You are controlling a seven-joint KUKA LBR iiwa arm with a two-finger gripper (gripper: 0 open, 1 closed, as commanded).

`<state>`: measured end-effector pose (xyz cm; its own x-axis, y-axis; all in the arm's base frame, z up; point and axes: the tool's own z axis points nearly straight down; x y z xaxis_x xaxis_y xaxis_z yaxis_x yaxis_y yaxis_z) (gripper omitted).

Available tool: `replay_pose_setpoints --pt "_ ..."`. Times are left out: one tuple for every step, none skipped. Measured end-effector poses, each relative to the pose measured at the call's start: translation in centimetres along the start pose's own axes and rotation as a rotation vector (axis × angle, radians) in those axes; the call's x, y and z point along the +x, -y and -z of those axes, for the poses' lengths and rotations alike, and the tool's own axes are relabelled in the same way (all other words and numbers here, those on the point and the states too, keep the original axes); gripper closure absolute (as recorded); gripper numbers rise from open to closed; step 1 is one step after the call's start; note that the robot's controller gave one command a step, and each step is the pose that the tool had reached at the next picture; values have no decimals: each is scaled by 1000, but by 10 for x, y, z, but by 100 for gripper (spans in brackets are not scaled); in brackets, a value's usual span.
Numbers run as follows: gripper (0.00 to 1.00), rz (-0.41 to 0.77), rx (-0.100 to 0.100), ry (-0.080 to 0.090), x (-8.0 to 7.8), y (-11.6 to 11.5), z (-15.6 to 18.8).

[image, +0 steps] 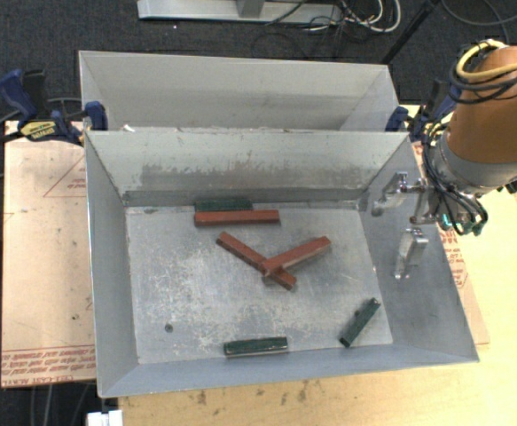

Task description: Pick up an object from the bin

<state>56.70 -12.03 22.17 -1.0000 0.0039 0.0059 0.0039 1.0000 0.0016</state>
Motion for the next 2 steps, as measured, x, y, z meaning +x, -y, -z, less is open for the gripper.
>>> replay_pose_setpoints --pt "0 3 1 7 -1 -1 5" --pt "0 52 2 13 11 -9 -50"
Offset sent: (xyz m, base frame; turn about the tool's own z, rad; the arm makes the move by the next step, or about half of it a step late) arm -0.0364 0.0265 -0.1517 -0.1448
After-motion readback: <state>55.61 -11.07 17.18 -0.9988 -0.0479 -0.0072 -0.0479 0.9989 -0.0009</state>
